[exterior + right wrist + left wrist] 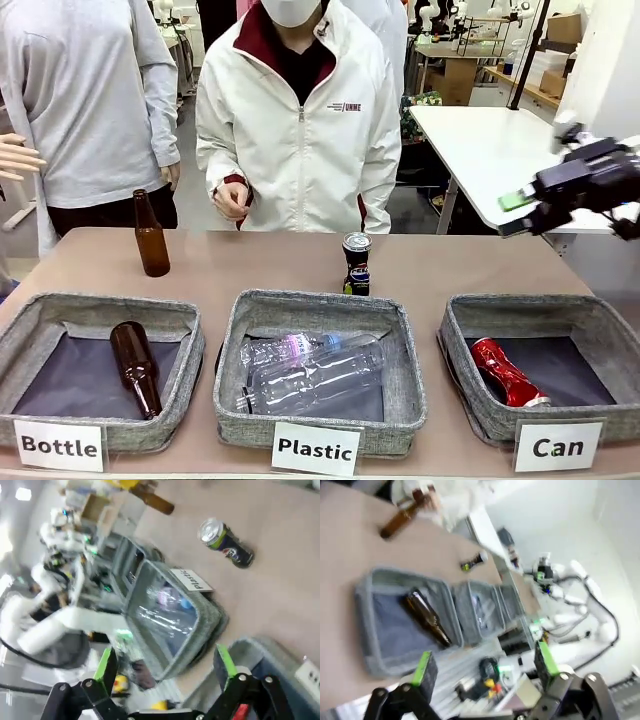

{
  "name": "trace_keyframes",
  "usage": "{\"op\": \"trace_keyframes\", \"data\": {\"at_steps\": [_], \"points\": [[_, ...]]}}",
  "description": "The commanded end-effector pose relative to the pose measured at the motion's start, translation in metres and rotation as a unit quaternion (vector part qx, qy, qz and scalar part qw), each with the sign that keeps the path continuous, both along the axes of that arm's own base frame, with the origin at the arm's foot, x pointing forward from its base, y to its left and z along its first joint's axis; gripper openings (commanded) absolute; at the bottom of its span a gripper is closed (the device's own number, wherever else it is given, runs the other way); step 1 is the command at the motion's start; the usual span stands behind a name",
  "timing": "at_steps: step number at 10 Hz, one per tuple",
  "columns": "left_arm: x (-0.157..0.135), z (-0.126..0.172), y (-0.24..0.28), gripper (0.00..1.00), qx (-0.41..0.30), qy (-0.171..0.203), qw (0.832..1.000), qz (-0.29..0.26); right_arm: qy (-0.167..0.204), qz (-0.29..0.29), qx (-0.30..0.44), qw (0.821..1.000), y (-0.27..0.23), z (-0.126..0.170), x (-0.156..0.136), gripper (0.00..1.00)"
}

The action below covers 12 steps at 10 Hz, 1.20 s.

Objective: Sort the can waste into the basket.
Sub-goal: Pick up the can waste from the table and place it in the right Fabric basket.

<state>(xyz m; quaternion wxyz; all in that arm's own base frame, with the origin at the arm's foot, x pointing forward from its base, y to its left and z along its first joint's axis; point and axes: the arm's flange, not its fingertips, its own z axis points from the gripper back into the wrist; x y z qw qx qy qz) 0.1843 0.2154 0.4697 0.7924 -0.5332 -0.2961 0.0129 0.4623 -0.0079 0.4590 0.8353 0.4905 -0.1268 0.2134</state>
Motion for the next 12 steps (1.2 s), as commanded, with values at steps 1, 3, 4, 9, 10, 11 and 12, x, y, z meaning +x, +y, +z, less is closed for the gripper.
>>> {"op": "trace_keyframes", "data": {"at_steps": [1, 3, 4, 9, 10, 11, 12], "points": [[0.009, -0.017, -0.028, 1.00, 0.022, 0.049, 0.998, -0.043, -0.121, 0.053, -0.026, 0.991, 0.026, -0.023, 0.036, 1.00], [0.019, -0.044, -0.060, 1.00, 0.016, 0.077, 0.994, -0.074, -0.244, 0.104, -0.003, 0.964, 0.057, -0.056, 0.057, 1.00], [0.028, -0.056, -0.073, 1.00, 0.036, 0.096, 0.991, -0.087, -0.258, 0.101, -0.010, 0.961, 0.067, -0.077, 0.072, 1.00], [0.058, -0.045, -0.045, 1.00, 0.048, 0.101, 0.989, -0.101, -0.248, 0.107, -0.022, 0.963, 0.072, -0.101, 0.076, 1.00], [0.058, -0.045, -0.045, 1.00, 0.048, 0.101, 0.989, -0.101, -0.248, 0.107, -0.022, 0.963, 0.072, -0.101, 0.076, 1.00], [0.058, -0.045, -0.045, 1.00, 0.048, 0.101, 0.989, -0.101, -0.240, 0.111, -0.014, 0.964, 0.072, -0.109, 0.079, 1.00], [0.058, -0.045, -0.045, 1.00, 0.048, 0.101, 0.989, -0.101, -0.302, 0.162, -0.021, 0.939, 0.084, -0.109, 0.075, 1.00]]}}
